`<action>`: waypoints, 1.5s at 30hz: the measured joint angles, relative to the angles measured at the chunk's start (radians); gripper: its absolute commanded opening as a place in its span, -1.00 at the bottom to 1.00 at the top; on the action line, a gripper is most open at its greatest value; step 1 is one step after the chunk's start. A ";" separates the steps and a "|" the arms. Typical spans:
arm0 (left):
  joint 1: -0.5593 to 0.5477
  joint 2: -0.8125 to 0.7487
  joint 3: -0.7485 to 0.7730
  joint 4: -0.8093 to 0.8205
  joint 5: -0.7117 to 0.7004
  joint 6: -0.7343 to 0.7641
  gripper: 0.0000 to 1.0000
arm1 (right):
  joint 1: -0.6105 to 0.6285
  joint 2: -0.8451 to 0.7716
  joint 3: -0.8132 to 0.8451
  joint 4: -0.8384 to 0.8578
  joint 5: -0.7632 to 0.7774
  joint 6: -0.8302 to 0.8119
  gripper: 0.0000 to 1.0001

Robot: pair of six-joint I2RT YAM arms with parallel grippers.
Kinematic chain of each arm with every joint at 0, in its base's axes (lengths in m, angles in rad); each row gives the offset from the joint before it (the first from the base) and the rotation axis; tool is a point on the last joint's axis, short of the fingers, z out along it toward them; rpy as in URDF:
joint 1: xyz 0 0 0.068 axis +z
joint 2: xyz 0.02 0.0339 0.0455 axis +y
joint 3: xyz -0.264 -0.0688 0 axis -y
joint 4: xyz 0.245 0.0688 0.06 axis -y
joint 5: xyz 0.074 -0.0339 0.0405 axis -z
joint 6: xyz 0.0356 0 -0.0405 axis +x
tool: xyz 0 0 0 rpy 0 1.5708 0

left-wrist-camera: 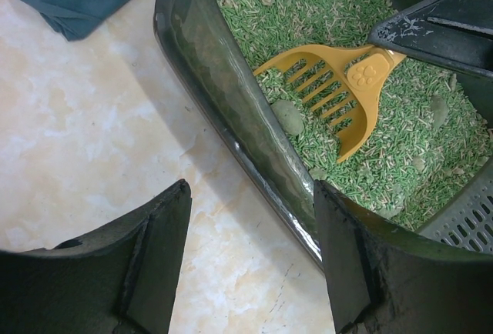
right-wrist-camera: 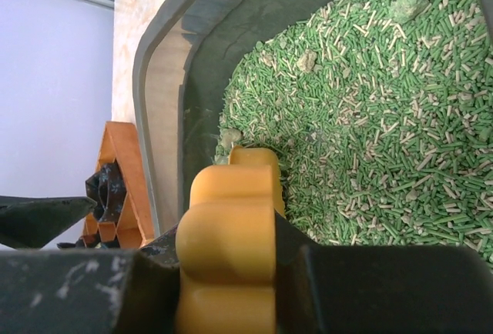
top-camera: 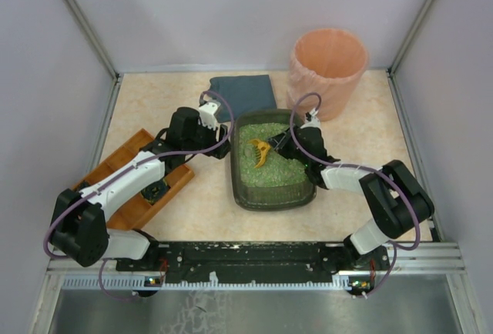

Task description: Clean the litter box

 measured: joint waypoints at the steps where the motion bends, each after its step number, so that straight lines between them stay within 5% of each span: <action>1: 0.000 0.000 0.000 0.000 0.000 0.000 0.41 | 0.000 0.000 -0.003 0.004 0.001 0.001 -1.00; 29: 0.000 0.000 0.000 -0.003 -0.002 0.000 0.43 | -0.118 -0.175 -0.166 0.012 -0.082 0.077 -1.00; 45: 0.000 0.000 0.000 -0.004 -0.011 0.000 0.43 | -0.182 -0.011 -0.262 0.447 -0.209 0.178 -1.00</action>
